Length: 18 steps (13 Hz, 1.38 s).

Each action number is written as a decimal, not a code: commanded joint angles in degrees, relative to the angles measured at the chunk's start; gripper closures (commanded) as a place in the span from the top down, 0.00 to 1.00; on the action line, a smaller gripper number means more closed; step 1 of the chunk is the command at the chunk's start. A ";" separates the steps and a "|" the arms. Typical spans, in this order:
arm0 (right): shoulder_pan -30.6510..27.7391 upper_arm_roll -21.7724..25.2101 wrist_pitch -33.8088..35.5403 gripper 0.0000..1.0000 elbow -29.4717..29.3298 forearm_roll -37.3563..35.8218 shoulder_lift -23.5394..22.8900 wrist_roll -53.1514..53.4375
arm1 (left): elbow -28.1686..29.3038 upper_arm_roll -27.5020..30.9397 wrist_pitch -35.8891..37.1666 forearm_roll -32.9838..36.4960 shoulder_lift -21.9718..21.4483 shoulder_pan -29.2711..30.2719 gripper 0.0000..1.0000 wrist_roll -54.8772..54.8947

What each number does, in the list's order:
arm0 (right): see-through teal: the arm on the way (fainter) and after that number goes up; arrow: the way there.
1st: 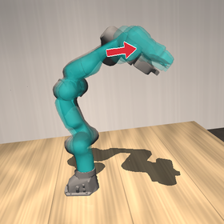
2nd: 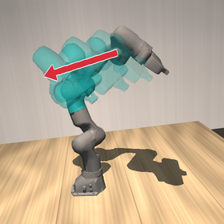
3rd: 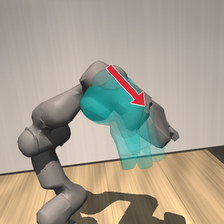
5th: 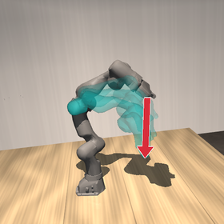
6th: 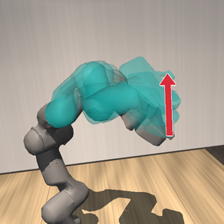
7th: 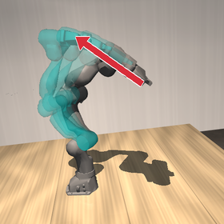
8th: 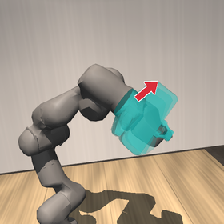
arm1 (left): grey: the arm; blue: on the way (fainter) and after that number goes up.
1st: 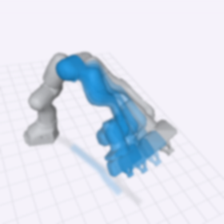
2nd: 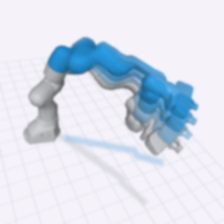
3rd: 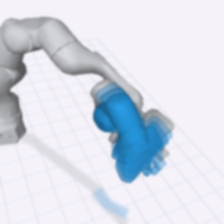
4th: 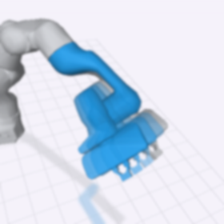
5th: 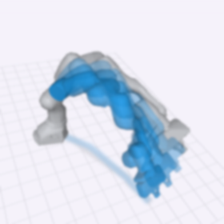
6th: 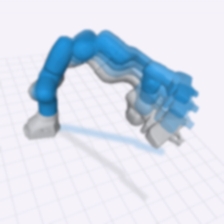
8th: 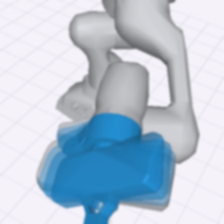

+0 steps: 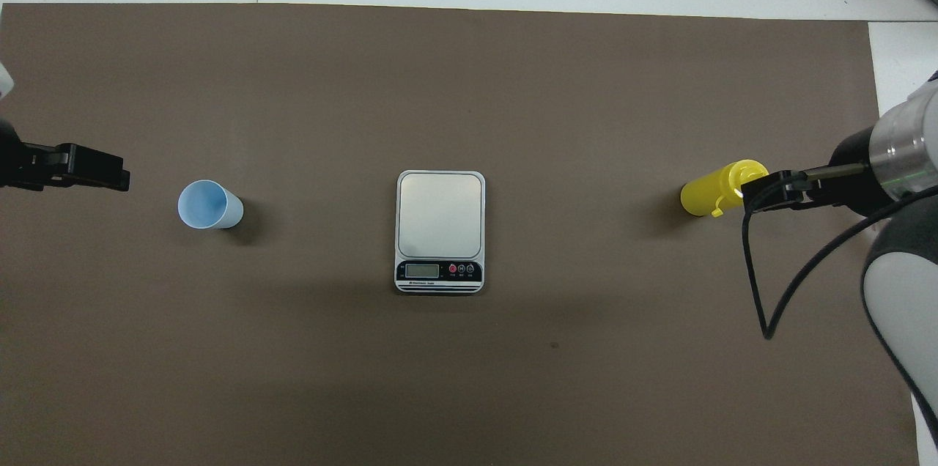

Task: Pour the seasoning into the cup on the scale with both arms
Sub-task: 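Reach the left gripper to the light-blue cup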

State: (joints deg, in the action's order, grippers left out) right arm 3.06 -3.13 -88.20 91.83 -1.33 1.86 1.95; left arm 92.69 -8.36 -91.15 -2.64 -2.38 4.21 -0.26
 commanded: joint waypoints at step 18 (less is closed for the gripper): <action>-1.04 -0.12 -1.10 1.00 2.12 1.59 1.57 -2.21 | 18.47 0.10 -24.40 0.97 3.00 3.71 1.00 -0.79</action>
State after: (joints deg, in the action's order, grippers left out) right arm 2.62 -3.06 -88.42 92.09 -1.01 1.86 1.04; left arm 106.06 -7.83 -110.62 -2.52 1.90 7.06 -0.26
